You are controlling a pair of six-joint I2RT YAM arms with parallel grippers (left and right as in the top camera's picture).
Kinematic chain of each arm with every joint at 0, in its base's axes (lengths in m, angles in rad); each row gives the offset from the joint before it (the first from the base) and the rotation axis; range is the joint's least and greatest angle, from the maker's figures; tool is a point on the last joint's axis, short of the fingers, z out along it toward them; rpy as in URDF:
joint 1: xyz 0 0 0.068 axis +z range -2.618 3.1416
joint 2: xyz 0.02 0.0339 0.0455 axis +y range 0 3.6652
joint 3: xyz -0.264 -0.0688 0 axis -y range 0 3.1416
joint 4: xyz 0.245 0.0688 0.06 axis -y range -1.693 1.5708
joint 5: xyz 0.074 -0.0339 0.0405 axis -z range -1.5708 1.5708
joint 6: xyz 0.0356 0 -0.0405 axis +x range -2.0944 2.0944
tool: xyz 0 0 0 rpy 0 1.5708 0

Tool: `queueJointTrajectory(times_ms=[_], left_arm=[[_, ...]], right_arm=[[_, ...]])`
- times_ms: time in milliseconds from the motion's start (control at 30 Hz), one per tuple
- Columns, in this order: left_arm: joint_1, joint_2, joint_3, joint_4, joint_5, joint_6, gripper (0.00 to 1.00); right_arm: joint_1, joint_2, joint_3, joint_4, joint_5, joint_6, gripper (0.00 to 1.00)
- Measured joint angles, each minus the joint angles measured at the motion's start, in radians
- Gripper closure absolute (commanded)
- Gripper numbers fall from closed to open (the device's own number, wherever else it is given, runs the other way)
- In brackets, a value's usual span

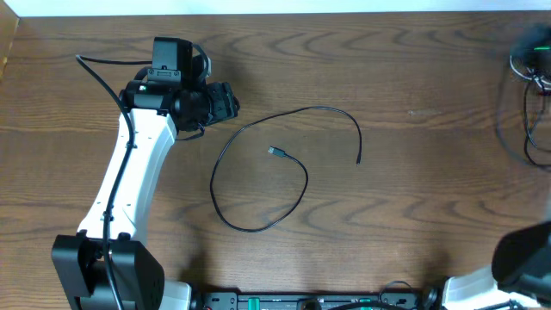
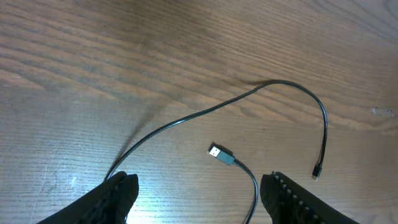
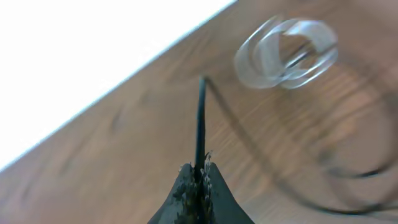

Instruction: Untangle cables

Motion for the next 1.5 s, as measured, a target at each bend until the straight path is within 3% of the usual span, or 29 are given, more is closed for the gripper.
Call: queueJointTrajectory(times_ms=[233,267,300,333,400,433,767,967,1167,1500], left_arm=[[0.000,0.000,0.000,0.000,0.000,0.000,0.32],[0.000,0.000,0.000,0.000,0.000,0.000,0.32],[0.000,0.000,0.000,0.000,0.000,0.000,0.32],[0.000,0.000,0.000,0.000,0.000,0.000,0.32],[0.000,0.000,0.000,0.000,0.000,0.000,0.32],[0.000,0.000,0.000,0.001,0.000,0.000,0.32],[0.000,0.000,0.000,0.005,0.000,0.000,0.32],[0.000,0.000,0.000,0.042,-0.012,0.000,0.32],[0.009,0.000,0.000,0.075,-0.023,0.000,0.32],[0.121,0.000,0.000,0.029,-0.042,-0.001,0.32]], right_arm=[[-0.219,0.141,0.006,0.138,0.069,-0.005,0.98],[-0.232,0.172,0.005,0.148,0.082,-0.005,0.89],[-0.246,0.208,0.005,0.157,0.093,-0.005,0.45],[-0.266,0.266,0.003,0.164,0.109,-0.008,0.26],[-0.285,0.324,-0.004,0.157,0.110,-0.008,0.05],[-0.292,0.348,-0.008,0.145,0.102,-0.008,0.01],[-0.259,0.304,-0.014,0.045,-0.017,-0.035,0.01],[-0.138,0.184,0.001,0.004,-0.293,-0.176,0.01],[0.105,0.179,0.012,-0.030,-0.462,-0.276,0.01],[0.578,0.222,0.012,-0.099,-0.358,-0.367,0.01]])
